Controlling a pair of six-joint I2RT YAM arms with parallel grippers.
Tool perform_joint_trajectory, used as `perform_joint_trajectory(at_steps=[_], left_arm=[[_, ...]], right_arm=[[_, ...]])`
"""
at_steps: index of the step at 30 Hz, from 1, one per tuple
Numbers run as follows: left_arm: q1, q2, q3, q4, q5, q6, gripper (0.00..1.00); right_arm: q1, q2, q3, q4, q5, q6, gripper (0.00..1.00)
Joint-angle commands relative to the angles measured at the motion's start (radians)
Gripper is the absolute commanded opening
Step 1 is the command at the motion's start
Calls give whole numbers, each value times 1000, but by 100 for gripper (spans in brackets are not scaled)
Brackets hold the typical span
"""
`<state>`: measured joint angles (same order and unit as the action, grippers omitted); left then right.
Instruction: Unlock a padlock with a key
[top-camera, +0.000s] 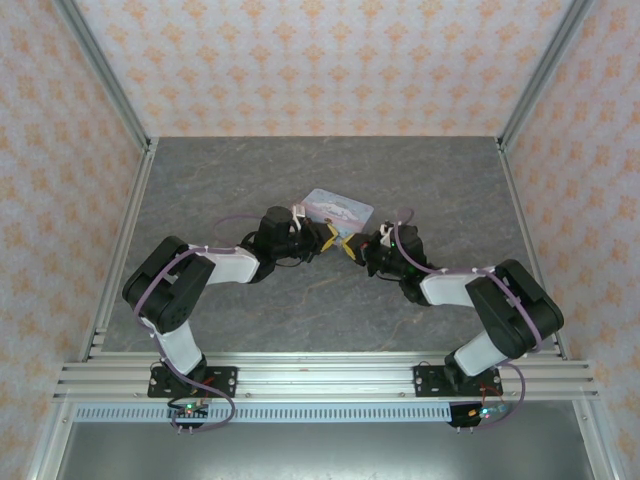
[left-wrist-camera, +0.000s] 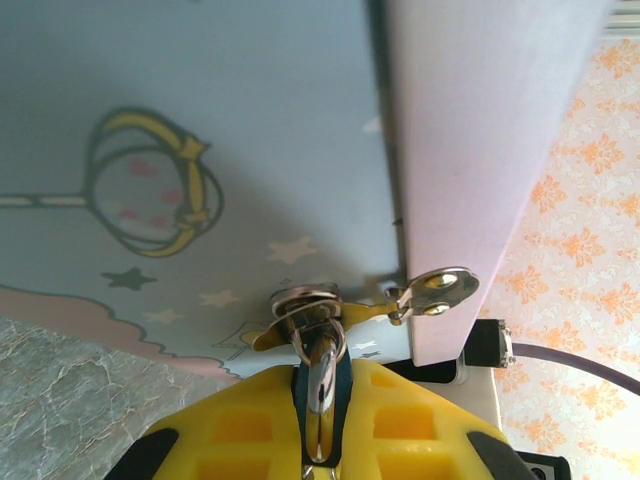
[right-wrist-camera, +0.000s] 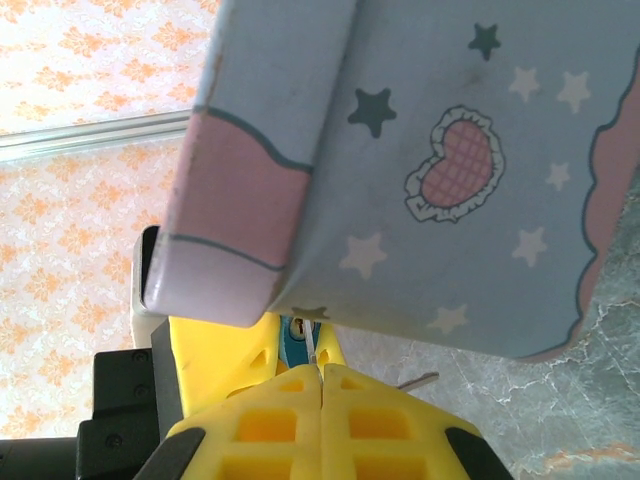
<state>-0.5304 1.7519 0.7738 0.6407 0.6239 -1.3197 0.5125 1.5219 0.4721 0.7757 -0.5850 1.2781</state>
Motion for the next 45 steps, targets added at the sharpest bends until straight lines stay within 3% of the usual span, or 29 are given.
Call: perform_joint_trajectory(at_steps=[1,19,45], left_arm=[[-10,-26,27,20,25,5,0],[-8,-32,40,13,47,-2,0],[-8,-36,41,3,50,5,0]], right_arm=[[4,-35,-17,14,28,-30,0],[-42,-55,-19,27,-137,-81,0],[-71,-10,28,27,-160,-79,0]])
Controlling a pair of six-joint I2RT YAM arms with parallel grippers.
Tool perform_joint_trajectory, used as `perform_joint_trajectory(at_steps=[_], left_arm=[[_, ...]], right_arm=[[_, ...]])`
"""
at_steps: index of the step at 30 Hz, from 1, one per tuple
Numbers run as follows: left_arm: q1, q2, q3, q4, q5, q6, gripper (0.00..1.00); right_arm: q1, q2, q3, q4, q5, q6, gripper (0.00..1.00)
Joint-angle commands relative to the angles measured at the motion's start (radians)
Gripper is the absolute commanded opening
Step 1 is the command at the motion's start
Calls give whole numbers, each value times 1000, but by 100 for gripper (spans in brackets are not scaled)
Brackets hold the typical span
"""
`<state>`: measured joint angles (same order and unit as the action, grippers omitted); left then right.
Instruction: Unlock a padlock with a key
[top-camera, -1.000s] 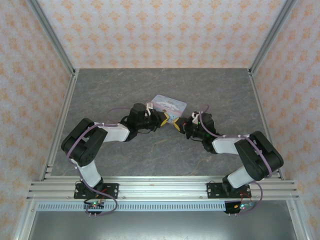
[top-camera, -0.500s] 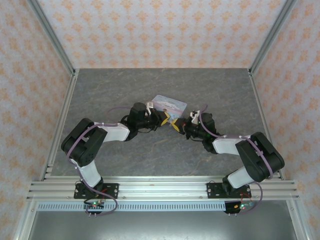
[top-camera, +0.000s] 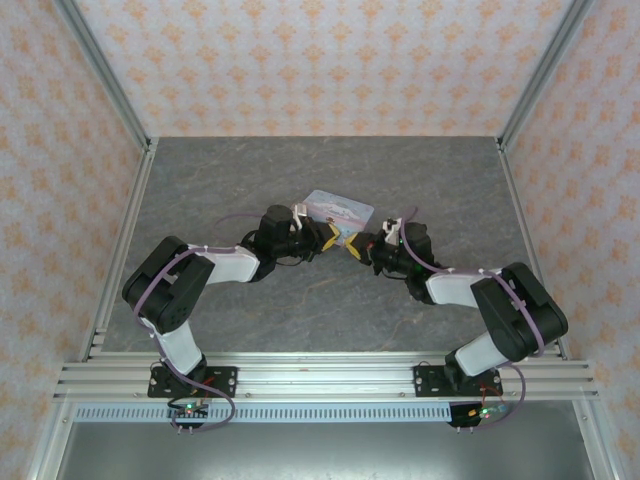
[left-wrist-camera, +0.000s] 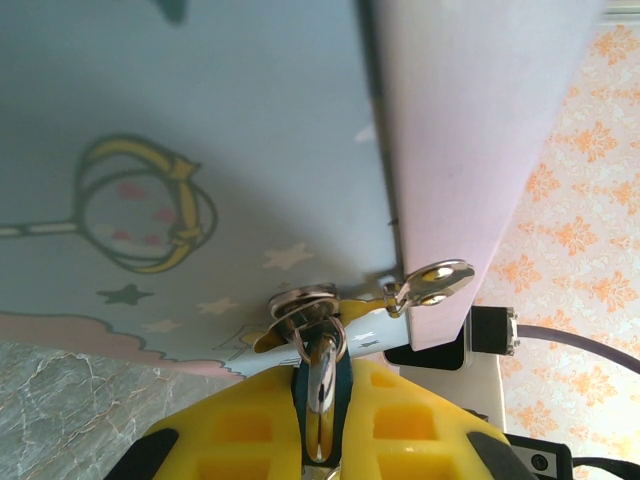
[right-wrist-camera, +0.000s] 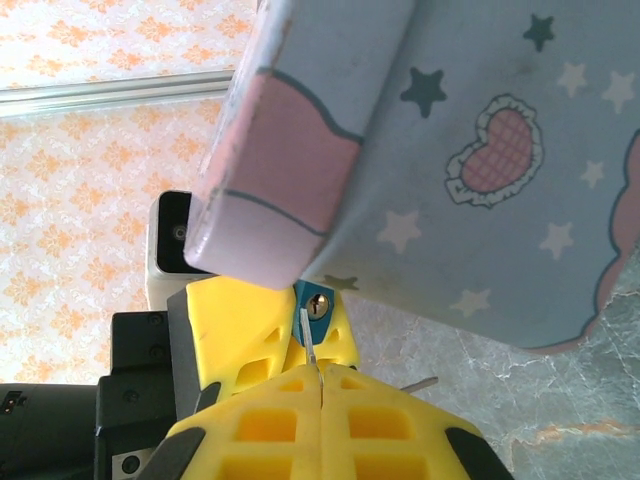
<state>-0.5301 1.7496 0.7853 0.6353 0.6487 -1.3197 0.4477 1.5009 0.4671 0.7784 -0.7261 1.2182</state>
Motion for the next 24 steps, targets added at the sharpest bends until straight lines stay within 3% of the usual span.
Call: perform_joint_trajectory(at_steps=[1,24], left_arm=[[-8,-33,30,8,25,5,0],[-9,-32,29,-1,22,13,0]], right_arm=[[-5,14,34,24,-22,-18,0],[-5,12,-1,21,-24,-25,0]])
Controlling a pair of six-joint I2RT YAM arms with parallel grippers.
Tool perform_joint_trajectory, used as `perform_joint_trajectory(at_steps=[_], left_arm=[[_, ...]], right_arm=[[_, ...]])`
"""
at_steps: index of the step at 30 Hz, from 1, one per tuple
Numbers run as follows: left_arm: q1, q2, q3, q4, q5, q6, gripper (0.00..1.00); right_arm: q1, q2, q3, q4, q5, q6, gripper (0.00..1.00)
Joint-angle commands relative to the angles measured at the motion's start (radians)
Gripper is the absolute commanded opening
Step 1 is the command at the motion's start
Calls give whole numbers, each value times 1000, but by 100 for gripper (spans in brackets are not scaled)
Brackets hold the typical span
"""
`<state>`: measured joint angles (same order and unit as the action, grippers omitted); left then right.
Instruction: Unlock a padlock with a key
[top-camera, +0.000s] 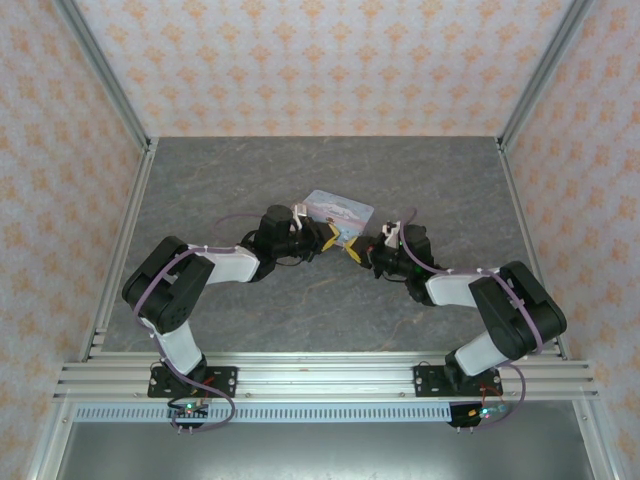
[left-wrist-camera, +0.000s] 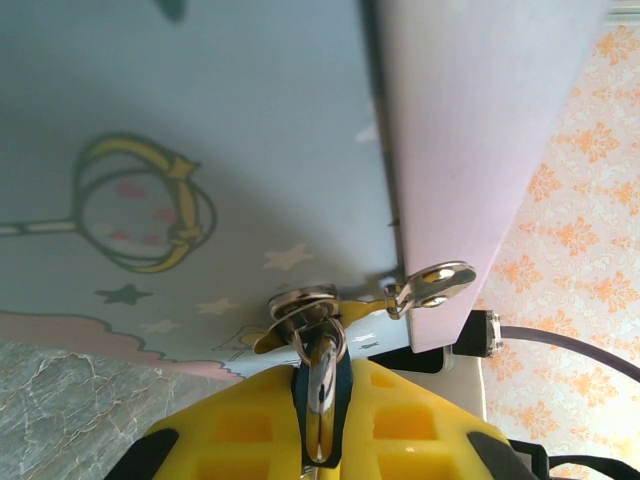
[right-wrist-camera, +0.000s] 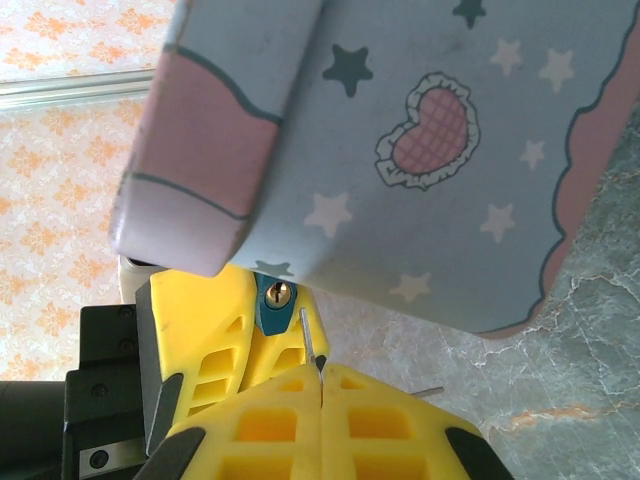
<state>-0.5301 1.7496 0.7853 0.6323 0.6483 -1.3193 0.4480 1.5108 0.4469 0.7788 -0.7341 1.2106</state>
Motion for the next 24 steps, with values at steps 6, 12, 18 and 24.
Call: perform_joint_trajectory(at_steps=[6,12,18,24], left_arm=[[-8,-29,29,3,23,12,0],[-9,-27,28,6,24,12,0],[-9,-25,26,3,23,14,0],[-10,-26,32,5,31,15,0]], right_arm=[[-6,15,44,16,-23,-17,0],[-3,28,65,11,-28,-17,0],[-3,30,75,7,-31,-20,0],[-3,41,84,1,-33,-31,0]])
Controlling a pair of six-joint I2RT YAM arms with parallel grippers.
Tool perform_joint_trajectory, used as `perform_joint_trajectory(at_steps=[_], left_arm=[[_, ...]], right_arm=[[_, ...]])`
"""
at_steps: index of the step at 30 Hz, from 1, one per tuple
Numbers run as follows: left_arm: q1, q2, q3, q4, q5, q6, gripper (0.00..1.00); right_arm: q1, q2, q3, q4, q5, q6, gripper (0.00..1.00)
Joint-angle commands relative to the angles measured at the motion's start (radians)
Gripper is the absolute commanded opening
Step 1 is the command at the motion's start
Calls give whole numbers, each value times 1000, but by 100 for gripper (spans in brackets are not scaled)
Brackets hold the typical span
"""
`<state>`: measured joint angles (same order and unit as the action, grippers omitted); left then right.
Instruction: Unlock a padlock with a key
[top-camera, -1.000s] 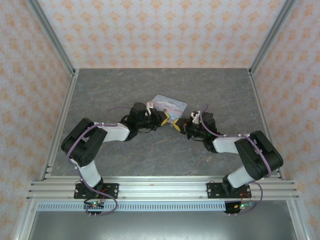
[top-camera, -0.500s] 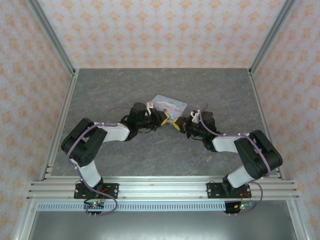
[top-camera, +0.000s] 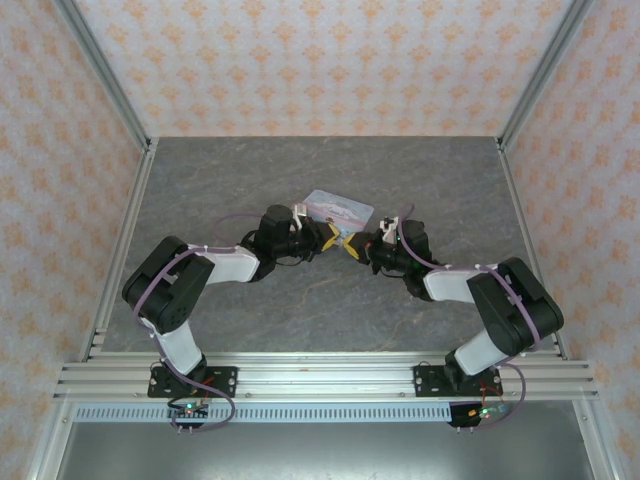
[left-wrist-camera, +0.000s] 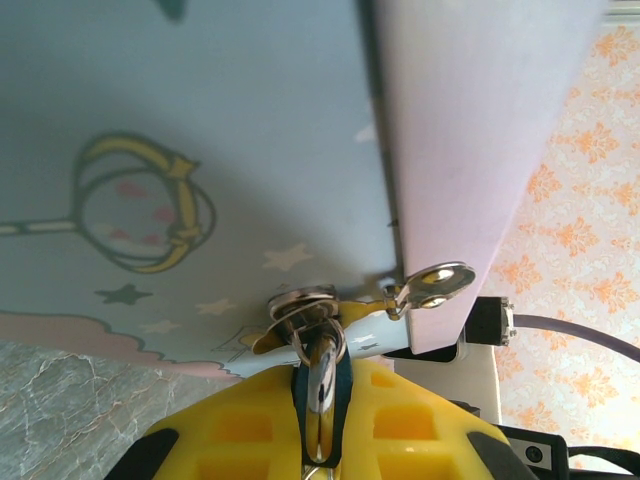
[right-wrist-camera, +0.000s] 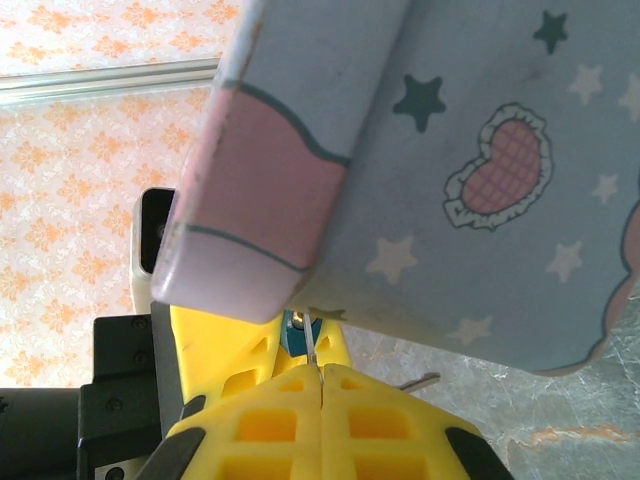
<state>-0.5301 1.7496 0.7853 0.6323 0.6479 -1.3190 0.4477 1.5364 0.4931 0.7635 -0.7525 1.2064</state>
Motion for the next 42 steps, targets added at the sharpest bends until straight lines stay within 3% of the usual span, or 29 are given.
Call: perform_joint_trajectory(at_steps=[1,16,36,42], left_arm=[[-10,-28,33,5,34,16,0],[-10,-51,27,-5,52,27,0],[-21,-57,27,-24,-15,-3,0],[-26,-55,27,-11,-27,-17,0]], right_arm=[[-4,18,39,16,-13,-29,0],[-44,93,47,132,-19,38,0],[37,66,31,177,86,131,0],[39,115,15,298,97,219,0]])
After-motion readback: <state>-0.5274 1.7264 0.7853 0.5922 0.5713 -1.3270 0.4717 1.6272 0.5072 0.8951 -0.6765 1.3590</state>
